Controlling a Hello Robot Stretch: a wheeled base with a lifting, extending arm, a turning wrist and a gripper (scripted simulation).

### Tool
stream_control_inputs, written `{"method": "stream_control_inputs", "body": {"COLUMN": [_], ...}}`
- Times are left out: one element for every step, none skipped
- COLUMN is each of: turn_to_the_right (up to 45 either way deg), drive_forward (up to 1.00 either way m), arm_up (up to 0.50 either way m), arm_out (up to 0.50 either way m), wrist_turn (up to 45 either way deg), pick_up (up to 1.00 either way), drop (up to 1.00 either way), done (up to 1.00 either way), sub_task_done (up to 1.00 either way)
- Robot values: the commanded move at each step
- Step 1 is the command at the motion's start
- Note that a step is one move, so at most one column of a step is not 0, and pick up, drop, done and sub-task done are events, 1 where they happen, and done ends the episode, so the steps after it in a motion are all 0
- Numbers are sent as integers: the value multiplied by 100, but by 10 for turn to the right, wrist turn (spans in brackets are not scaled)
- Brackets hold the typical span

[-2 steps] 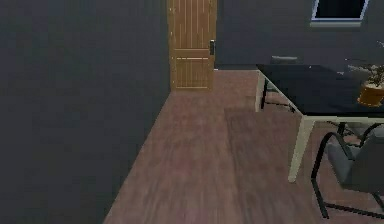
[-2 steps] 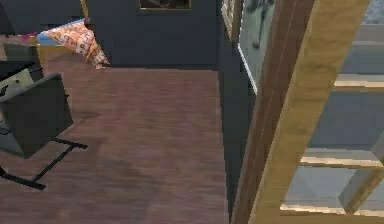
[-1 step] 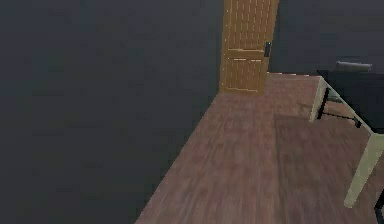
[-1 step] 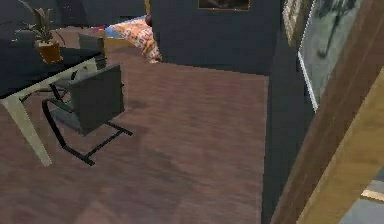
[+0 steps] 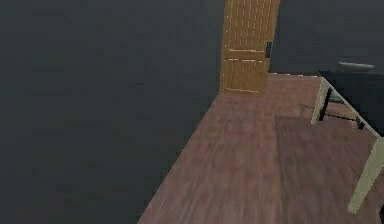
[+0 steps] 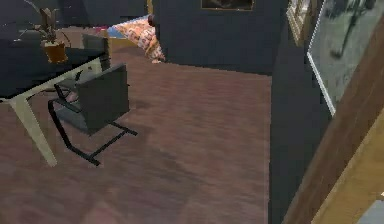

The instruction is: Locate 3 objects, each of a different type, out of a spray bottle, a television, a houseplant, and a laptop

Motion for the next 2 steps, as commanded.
{"method": "stream_control_inputs", "body": {"turn_to_the_right": [450,120], "drive_forward": [0,0], "arm_up": [0,0], "arm_out": [0,0], "wrist_turn": [0,0], "pick_up": [0,0], "drop": [0,0], "done": [0,0], "sub_task_done": [0,0]}}
